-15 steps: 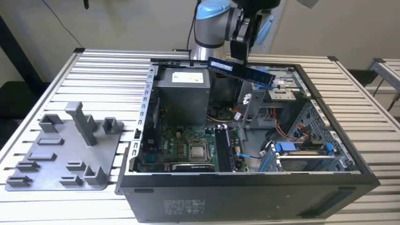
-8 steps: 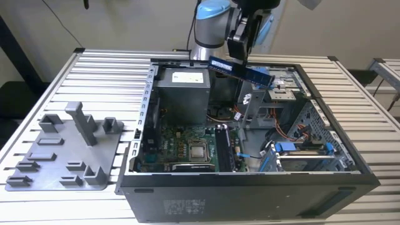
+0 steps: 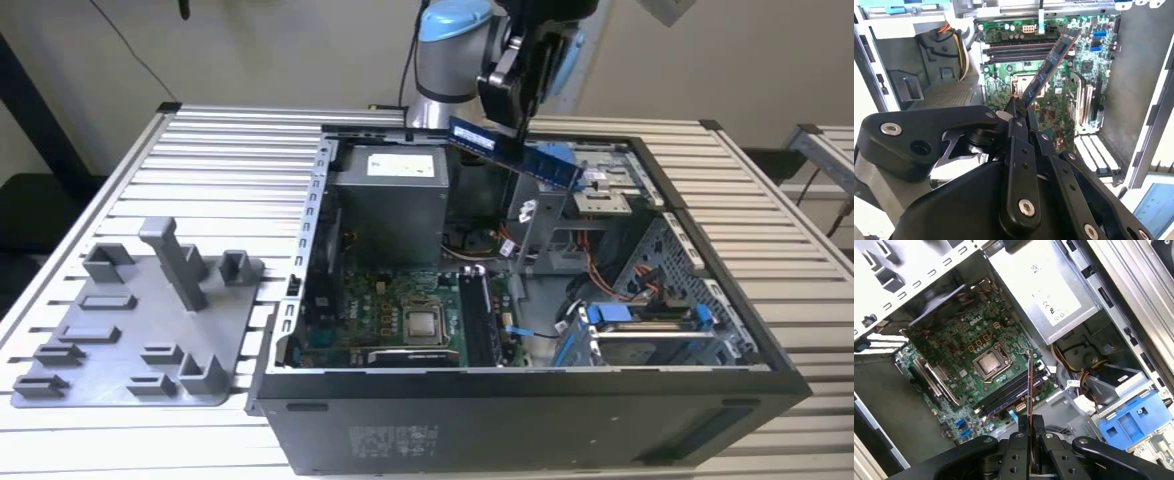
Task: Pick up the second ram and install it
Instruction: 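Insert the second ram into the second slot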
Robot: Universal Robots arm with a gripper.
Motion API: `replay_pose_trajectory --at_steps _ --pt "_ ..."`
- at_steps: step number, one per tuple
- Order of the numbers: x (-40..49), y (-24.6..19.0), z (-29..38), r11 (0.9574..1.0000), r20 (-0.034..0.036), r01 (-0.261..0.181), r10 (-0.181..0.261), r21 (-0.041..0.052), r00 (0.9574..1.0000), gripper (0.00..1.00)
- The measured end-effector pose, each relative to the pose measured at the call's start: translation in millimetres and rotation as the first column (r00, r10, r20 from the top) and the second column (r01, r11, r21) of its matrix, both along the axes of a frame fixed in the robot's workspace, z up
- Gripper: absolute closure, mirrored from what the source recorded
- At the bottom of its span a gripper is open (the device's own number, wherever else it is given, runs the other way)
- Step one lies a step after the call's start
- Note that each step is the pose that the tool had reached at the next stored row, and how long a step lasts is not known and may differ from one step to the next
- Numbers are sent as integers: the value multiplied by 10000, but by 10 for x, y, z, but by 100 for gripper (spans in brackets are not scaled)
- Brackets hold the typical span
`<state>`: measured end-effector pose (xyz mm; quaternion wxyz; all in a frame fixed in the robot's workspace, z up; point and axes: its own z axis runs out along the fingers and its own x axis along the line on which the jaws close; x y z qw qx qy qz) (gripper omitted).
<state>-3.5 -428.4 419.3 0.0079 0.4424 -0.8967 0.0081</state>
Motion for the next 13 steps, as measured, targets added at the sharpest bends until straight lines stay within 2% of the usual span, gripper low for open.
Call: replay_pose_trajectory --at_steps 4,7,10,13 --pt "0 0 -2 9985 0 547 -547 1 9985 85" --pt "0 0 -3 9951 0 985 -985 0 9951 85" --pt "0 0 -4 9900 0 1408 -1408 0 9900 85" --pt "0 0 -5 9826 0 1855 -1855 0 9826 85"
